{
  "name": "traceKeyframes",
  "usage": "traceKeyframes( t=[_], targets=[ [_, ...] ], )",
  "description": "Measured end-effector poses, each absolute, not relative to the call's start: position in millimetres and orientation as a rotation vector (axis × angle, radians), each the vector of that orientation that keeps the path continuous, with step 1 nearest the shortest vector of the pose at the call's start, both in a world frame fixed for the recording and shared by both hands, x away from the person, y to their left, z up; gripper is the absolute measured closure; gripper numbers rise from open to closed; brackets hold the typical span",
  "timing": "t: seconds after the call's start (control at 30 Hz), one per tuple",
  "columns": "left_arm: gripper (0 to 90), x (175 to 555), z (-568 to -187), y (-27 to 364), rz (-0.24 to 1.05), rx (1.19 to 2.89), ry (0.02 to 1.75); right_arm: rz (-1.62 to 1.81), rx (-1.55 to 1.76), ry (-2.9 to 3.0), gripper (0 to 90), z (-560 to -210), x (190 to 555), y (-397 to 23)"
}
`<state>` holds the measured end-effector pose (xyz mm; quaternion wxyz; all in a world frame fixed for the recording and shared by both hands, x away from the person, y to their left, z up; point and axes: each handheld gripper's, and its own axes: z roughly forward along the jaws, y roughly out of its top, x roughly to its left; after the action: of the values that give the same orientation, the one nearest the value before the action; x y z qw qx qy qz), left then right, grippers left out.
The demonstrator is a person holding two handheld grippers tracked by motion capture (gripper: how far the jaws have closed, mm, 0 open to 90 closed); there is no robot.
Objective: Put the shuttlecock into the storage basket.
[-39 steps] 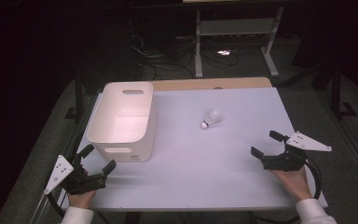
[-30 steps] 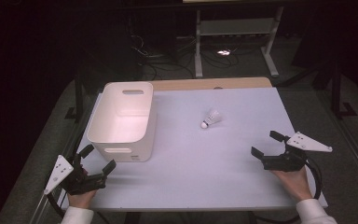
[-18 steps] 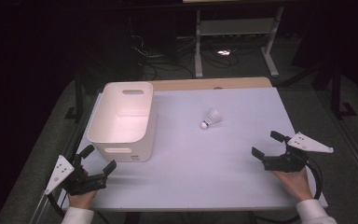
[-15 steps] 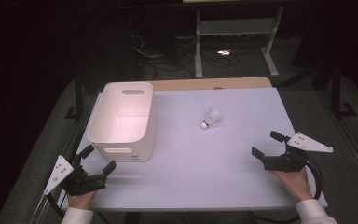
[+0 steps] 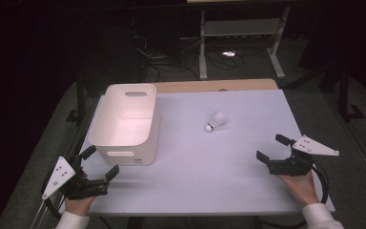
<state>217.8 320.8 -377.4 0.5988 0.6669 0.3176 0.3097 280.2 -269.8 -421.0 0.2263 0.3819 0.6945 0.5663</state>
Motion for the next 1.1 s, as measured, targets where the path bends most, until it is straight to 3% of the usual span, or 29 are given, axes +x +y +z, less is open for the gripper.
traceKeyframes(
  t=[1.1],
  targets=[
    [0.0,243.4,-335.4,310.9,0.654,1.563,0.698,1.566,1.052,1.909,0.0,-421.0,278.0,-271.5]
  ],
)
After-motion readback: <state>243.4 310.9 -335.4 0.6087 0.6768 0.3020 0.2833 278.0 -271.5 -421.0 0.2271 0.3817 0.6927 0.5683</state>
